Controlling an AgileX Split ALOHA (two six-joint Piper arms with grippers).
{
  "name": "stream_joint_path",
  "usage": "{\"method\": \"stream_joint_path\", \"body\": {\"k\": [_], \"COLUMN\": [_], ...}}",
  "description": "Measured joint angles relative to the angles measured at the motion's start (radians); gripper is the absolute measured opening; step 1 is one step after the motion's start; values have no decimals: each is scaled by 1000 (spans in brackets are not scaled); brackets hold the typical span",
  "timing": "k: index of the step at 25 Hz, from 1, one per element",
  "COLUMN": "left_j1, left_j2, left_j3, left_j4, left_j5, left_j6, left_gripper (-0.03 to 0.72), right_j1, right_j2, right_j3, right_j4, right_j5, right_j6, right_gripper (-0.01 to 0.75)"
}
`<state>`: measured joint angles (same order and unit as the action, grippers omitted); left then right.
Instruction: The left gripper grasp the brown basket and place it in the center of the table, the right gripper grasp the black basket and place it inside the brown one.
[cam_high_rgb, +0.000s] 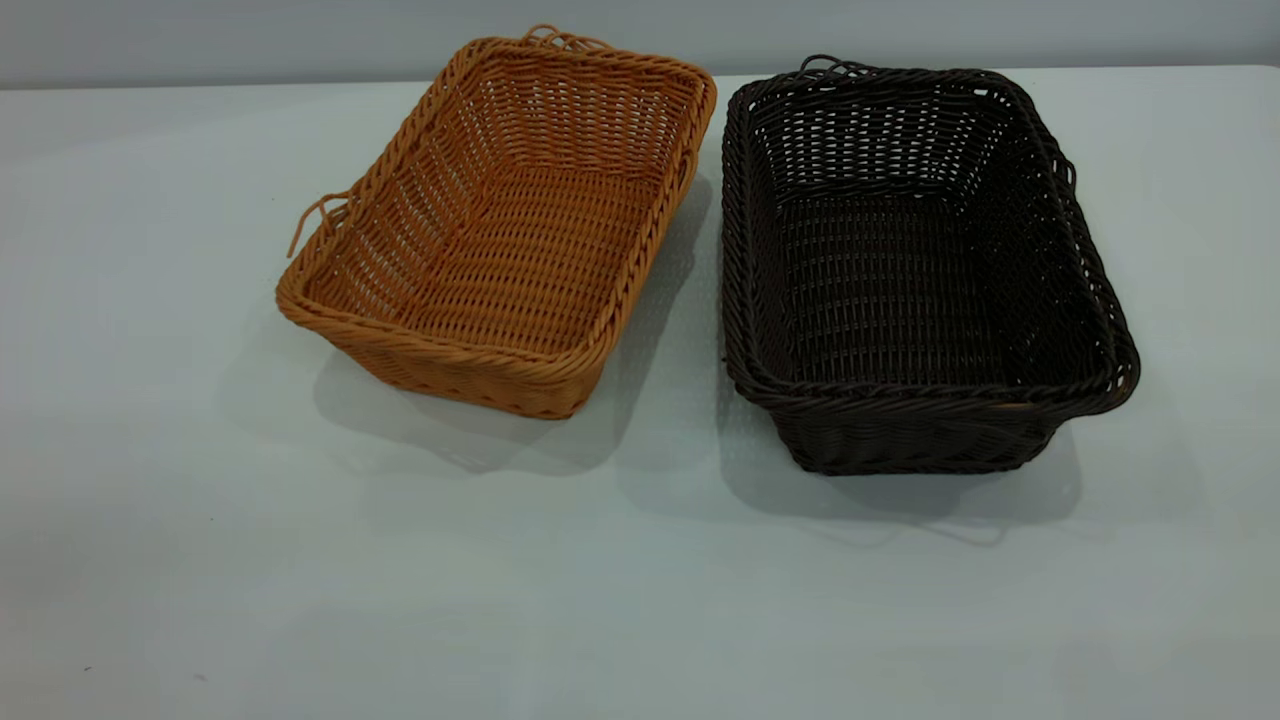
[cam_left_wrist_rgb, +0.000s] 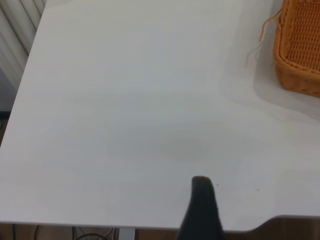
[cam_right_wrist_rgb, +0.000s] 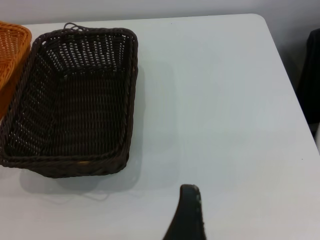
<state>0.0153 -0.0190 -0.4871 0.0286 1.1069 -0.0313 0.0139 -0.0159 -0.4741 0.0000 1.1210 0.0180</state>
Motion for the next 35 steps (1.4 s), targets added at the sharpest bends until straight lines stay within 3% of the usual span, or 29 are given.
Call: {"method": "stream_joint_path", "body": {"k": [35], "left_j1": [-4], "left_j2": [1], "left_j3": [0], "left_j4": [0], "left_j5": [0], "left_j6": [-17], "left_gripper": [544], "right_j1": [0], "right_j2": [0], "right_j3": [0], "right_j4": [0], "right_j5": [0], "right_j6": [0], "right_gripper": [574]}}
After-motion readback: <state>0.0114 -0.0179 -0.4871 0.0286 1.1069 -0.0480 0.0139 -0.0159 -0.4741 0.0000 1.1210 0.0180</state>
